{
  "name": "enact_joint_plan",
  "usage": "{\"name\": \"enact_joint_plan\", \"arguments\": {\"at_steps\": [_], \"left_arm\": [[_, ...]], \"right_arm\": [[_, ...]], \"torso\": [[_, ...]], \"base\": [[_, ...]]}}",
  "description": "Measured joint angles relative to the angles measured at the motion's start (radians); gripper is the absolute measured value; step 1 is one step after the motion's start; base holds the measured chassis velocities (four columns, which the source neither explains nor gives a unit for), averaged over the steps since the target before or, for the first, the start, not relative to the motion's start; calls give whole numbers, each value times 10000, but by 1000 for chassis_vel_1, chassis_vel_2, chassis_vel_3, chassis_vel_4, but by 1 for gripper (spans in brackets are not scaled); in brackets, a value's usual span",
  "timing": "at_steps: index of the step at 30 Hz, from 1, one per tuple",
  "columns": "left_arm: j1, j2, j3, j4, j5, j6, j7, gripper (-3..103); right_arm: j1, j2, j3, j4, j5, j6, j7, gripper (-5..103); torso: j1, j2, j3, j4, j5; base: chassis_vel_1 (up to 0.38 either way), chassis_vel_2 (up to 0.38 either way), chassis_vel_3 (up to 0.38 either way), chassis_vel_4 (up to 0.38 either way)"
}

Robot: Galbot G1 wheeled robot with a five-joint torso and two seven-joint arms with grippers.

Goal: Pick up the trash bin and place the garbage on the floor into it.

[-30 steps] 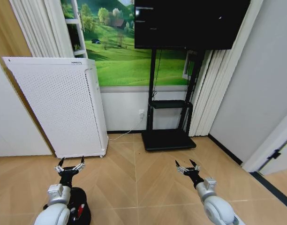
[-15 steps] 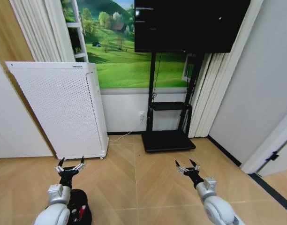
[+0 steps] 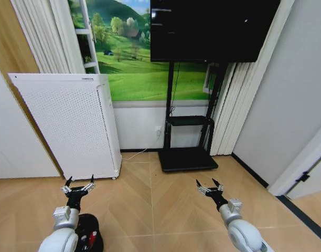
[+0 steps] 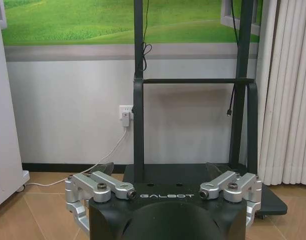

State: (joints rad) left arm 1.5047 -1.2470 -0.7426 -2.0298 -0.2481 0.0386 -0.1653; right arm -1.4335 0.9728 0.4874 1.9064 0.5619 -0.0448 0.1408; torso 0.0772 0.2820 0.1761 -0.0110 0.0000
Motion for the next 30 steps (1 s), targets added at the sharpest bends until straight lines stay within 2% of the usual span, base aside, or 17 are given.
{"name": "enact_joint_plan", "arguments": {"at_steps": [30], "left_arm": [[1, 0, 0, 0, -1, 0, 0, 100]], "right_arm": [[0, 0, 0, 0, 0, 0, 0, 100]], "torso": [[398, 1261, 864, 0, 0]], "base": [[0, 0, 0, 0]]}}
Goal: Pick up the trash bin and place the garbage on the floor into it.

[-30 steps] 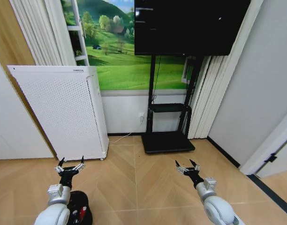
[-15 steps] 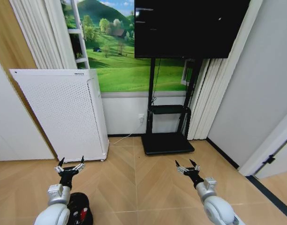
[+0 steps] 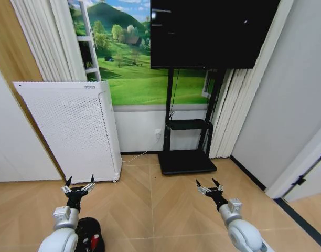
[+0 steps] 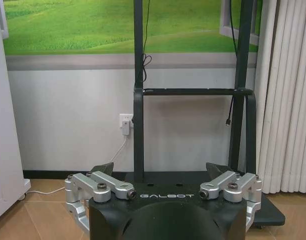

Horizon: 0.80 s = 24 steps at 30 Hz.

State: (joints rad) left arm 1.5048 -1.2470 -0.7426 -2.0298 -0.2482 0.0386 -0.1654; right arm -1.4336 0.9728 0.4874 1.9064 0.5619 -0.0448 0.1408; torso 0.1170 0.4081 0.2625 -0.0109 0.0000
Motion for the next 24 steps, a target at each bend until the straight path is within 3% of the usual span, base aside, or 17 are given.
{"name": "enact_joint_plan", "arguments": {"at_steps": [15, 24], "left_arm": [[0, 0, 0, 0, 0, 0, 0, 100], [0, 0, 0, 0, -1, 0, 0, 100]], "right_arm": [[0, 0, 0, 0, 0, 0, 0, 100], [0, 0, 0, 0, 0, 0, 0, 100]], "torso": [[94, 253, 158, 0, 0], [255, 770, 517, 0, 0]], "base": [[0, 0, 0, 0], [0, 0, 0, 0]]}}
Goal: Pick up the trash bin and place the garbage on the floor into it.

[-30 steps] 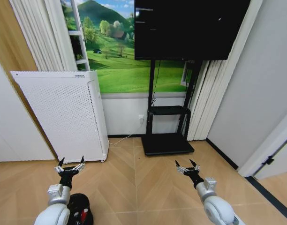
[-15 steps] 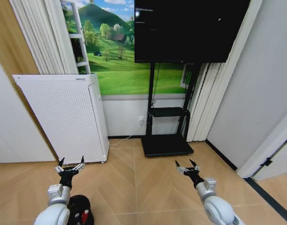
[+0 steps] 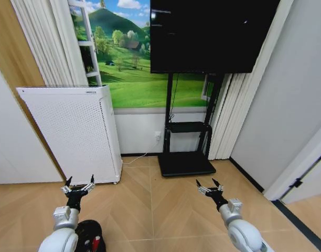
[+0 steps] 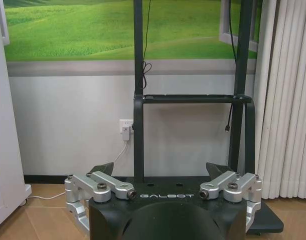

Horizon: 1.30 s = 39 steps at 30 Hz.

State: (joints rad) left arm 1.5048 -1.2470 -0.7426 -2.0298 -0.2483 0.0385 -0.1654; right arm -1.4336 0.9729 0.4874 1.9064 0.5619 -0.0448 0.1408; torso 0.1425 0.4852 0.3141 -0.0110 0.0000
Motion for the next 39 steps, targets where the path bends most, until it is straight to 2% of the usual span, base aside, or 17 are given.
{"name": "enact_joint_plan", "arguments": {"at_steps": [5, 39], "left_arm": [[0, 0, 0, 0, 0, 0, 0, 100], [0, 0, 0, 0, 0, -1, 0, 100]], "right_arm": [[0, 0, 0, 0, 0, 0, 0, 100], [0, 0, 0, 0, 0, 0, 0, 100]], "torso": [[176, 465, 291, 0, 0], [751, 1918, 1168, 0, 0]], "base": [[0, 0, 0, 0], [0, 0, 0, 0]]}}
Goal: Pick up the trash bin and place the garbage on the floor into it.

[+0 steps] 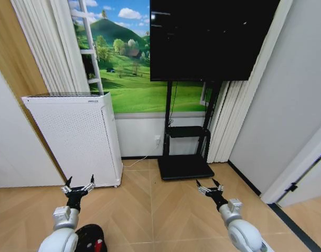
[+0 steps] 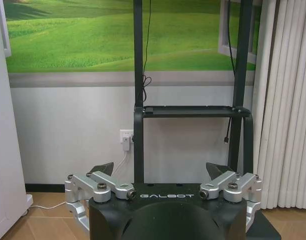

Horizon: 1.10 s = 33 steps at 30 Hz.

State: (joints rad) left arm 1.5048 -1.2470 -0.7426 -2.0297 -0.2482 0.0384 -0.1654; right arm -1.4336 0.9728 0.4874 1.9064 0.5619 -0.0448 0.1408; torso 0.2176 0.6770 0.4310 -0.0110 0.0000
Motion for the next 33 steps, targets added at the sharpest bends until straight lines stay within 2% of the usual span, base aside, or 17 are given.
{"name": "enact_joint_plan", "arguments": {"at_steps": [7, 11, 15, 22, 33], "left_arm": [[0, 0, 0, 0, 0, 1, 0, 100], [0, 0, 0, 0, 0, 0, 0, 100], [0, 0, 0, 0, 0, 0, -1, 100], [0, 0, 0, 0, 0, 0, 0, 100], [0, 0, 0, 0, 0, 0, 0, 100]], "right_arm": [[0, 0, 0, 0, 0, 0, 0, 100], [0, 0, 0, 0, 0, 0, 0, 100], [0, 0, 0, 0, 0, 0, 0, 100], [0, 0, 0, 0, 0, 0, 0, 100], [0, 1, 0, 0, 0, 0, 0, 100]], "torso": [[118, 269, 150, 1, 0], [288, 692, 402, 0, 0], [366, 873, 503, 0, 0], [421, 986, 562, 0, 0], [414, 953, 544, 1, 0]], "base": [[0, 0, 0, 0], [0, 0, 0, 0], [0, 0, 0, 0], [0, 0, 0, 0], [7, -4, -2, 3]]}}
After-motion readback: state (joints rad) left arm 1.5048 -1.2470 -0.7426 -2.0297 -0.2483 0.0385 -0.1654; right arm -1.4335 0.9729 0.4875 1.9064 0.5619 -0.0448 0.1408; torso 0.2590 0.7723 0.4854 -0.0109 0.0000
